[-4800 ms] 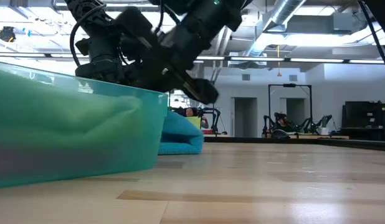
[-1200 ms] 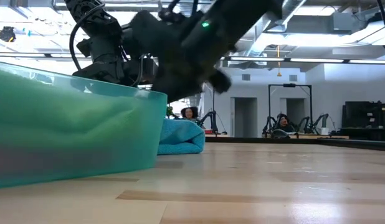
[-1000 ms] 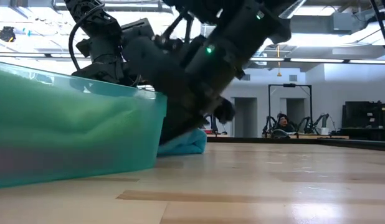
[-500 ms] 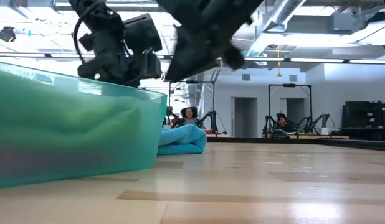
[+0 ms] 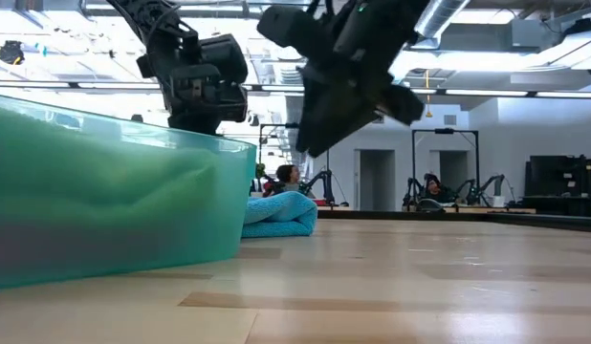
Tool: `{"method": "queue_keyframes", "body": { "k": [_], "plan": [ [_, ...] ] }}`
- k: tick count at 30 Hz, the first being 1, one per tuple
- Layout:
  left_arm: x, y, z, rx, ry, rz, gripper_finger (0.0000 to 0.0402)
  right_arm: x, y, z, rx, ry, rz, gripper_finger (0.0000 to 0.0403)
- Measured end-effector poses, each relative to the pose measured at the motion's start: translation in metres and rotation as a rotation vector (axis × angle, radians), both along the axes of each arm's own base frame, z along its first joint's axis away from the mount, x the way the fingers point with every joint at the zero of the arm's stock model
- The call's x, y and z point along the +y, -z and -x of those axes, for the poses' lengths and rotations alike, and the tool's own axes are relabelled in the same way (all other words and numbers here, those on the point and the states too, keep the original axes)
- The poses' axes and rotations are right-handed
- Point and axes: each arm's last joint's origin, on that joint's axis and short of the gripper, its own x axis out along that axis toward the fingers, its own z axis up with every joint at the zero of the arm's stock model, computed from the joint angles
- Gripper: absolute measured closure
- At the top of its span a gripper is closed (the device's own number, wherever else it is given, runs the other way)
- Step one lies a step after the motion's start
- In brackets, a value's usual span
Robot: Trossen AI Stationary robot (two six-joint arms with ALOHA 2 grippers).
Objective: Fold microfiber towels
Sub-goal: Stack the folded blue towel on top of the folded yellow towel inside the green bin
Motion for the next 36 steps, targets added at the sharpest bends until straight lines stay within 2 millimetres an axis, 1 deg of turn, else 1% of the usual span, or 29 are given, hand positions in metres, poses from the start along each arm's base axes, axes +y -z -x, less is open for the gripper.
{"method": "queue_keyframes", "body": {
  "k": [2, 4, 7, 10, 13, 15, 17, 24, 29, 32, 36],
  "plan": [
    [0.007, 0.001, 0.003, 0.010, -0.026, 0.006, 0.0327, 0.003, -0.005, 0.006, 0.005, 0.026, 0.000, 0.0307],
    [0.007, 0.001, 0.003, 0.009, -0.033, 0.010, 0.0285, 0.009, -0.009, 0.013, 0.018, 0.042, -0.003, 0.0307],
    [-0.003, 0.001, -0.001, 0.006, -0.010, -0.011, 0.0219, 0.018, -0.013, 0.025, 0.046, 0.067, -0.005, 0.0307],
    [-0.013, 0.001, -0.006, 0.021, -0.059, -0.082, 0.0162, 0.028, -0.018, 0.038, 0.061, 0.112, 0.016, 0.0307],
    [-0.024, 0.000, -0.014, -0.006, -0.076, -0.120, 0.0124, 0.036, -0.020, 0.049, 0.093, 0.136, 0.028, 0.0307],
    [-0.032, 0.003, -0.020, -0.022, -0.072, -0.115, 0.0112, 0.040, -0.019, 0.054, 0.112, 0.146, 0.031, 0.0307],
    [-0.037, 0.010, -0.026, -0.022, -0.070, -0.103, 0.0108, 0.044, -0.019, 0.057, 0.115, 0.151, 0.028, 0.0307],
    [-0.043, 0.050, -0.034, 0.129, -0.070, -0.147, 0.0107, 0.053, -0.019, 0.063, 0.112, 0.156, 0.025, 0.0307],
    [-0.042, 0.064, -0.040, 0.156, -0.070, -0.084, 0.0111, 0.056, -0.019, 0.064, 0.109, 0.150, 0.026, 0.0307],
    [-0.044, 0.067, -0.043, 0.140, -0.064, -0.071, 0.0139, 0.057, -0.019, 0.066, 0.116, 0.157, 0.026, 0.0307],
    [-0.046, 0.069, -0.044, 0.132, -0.062, -0.086, 0.0206, 0.057, -0.018, 0.070, 0.142, 0.162, 0.041, 0.0307]
  ]
}}
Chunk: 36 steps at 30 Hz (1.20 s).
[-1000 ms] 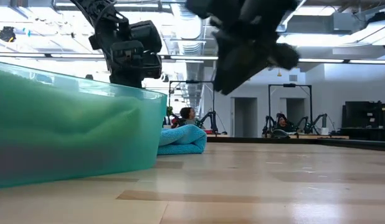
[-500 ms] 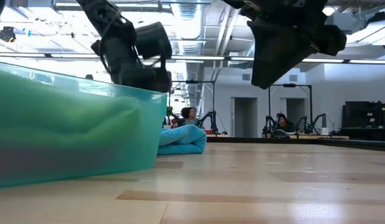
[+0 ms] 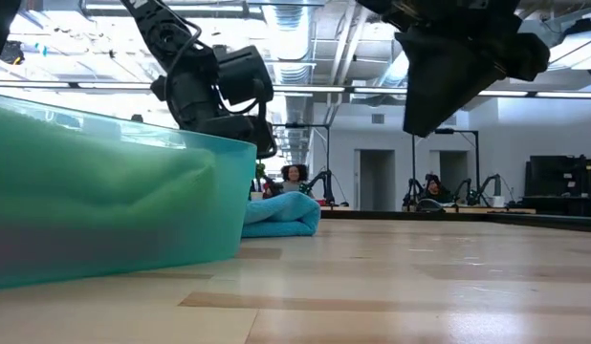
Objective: Fold microfiber towels
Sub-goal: Stack the folded blue towel on top of the folded yellow towel inside the green bin
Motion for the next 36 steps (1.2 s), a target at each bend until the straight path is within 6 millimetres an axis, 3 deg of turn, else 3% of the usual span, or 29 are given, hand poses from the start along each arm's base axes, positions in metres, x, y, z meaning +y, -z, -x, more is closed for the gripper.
{"method": "queue_keyframes", "body": {
  "k": [8, 11, 16, 21, 27, 32, 36],
  "plan": [
    [0.000, 0.002, -0.002, -0.009, -0.078, 0.056, 0.0354, 0.002, 0.001, 0.009, 0.049, 0.032, 0.018, 0.0307],
    [-0.001, 0.000, -0.005, -0.037, -0.084, 0.101, 0.0390, 0.004, 0.001, 0.013, 0.061, 0.045, 0.020, 0.0307],
    [0.008, -0.013, -0.003, -0.048, -0.102, 0.145, 0.0389, 0.006, 0.001, 0.021, 0.104, 0.078, 0.023, 0.0307],
    [0.025, -0.048, -0.008, -0.141, -0.126, 0.131, 0.0394, 0.008, 0.001, 0.030, 0.140, 0.108, 0.049, 0.0307],
    [0.030, -0.096, -0.007, -0.208, -0.101, 0.104, 0.0394, 0.010, 0.001, 0.036, 0.170, 0.106, 0.073, 0.0307],
    [0.019, -0.137, 0.015, -0.195, -0.056, 0.118, 0.0394, 0.009, 0.000, 0.036, 0.181, 0.090, 0.092, 0.0307],
    [0.003, -0.167, 0.052, -0.137, -0.048, 0.164, 0.0394, 0.008, 0.000, 0.038, 0.198, 0.083, 0.107, 0.0307]
  ]
}}
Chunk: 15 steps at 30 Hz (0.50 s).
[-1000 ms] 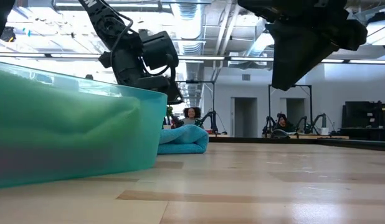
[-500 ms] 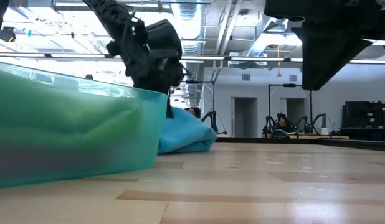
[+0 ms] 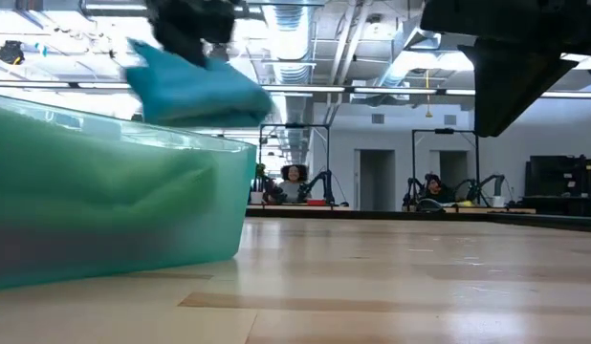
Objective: Fold microfiber towels
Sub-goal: Stack the folded blue towel on top of the folded yellow towel inside the green bin
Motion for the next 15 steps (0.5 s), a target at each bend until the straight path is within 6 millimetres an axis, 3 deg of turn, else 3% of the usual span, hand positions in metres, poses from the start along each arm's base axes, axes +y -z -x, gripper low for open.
{"method": "queue_keyframes", "body": {
  "k": [8, 11, 15],
  "plan": [
    [-0.043, -0.050, 0.081, -0.029, -0.089, 0.150, 0.0394, -0.001, -0.001, 0.002, 0.036, -0.040, 0.025, 0.0307],
    [-0.055, -0.046, 0.107, -0.015, -0.181, 0.186, 0.0394, -0.001, 0.000, 0.002, 0.039, -0.046, 0.026, 0.0307],
    [-0.063, -0.019, 0.133, 0.007, -0.287, 0.193, 0.0394, -0.001, 0.000, 0.002, 0.041, -0.049, 0.026, 0.0307]
  ]
}}
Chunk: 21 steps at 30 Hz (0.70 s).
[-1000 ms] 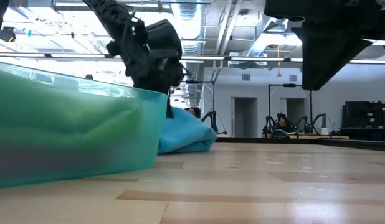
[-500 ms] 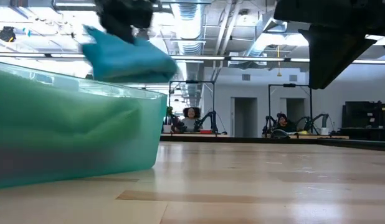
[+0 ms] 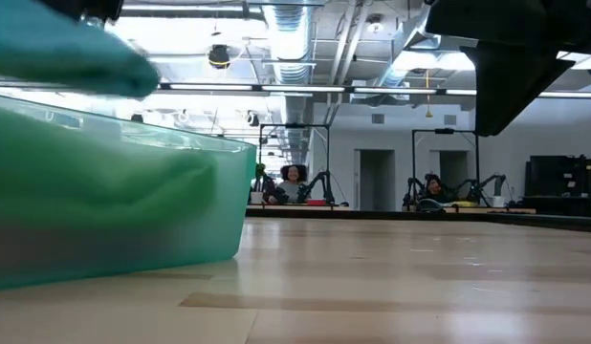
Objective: Fold microfiber towels
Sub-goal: Stack the folded blue towel on top of the folded yellow towel inside the green bin
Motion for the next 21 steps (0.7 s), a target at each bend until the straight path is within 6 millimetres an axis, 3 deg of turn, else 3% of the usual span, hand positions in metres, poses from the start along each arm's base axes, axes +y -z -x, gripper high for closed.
{"method": "queue_keyframes", "body": {
  "k": [10, 16, 21],
  "plan": [
    [-0.013, 0.094, 0.001, -0.024, 0.008, 0.110, 0.0394, 0.000, 0.000, 0.000, 0.009, -0.002, -0.007, 0.0307],
    [-0.013, 0.122, 0.005, 0.028, 0.008, 0.118, 0.0390, 0.000, 0.000, 0.000, 0.012, -0.002, -0.009, 0.0307],
    [-0.012, 0.134, 0.009, 0.120, 0.001, 0.125, 0.0369, 0.000, 0.000, 0.000, 0.024, -0.021, -0.005, 0.0307]
  ]
}}
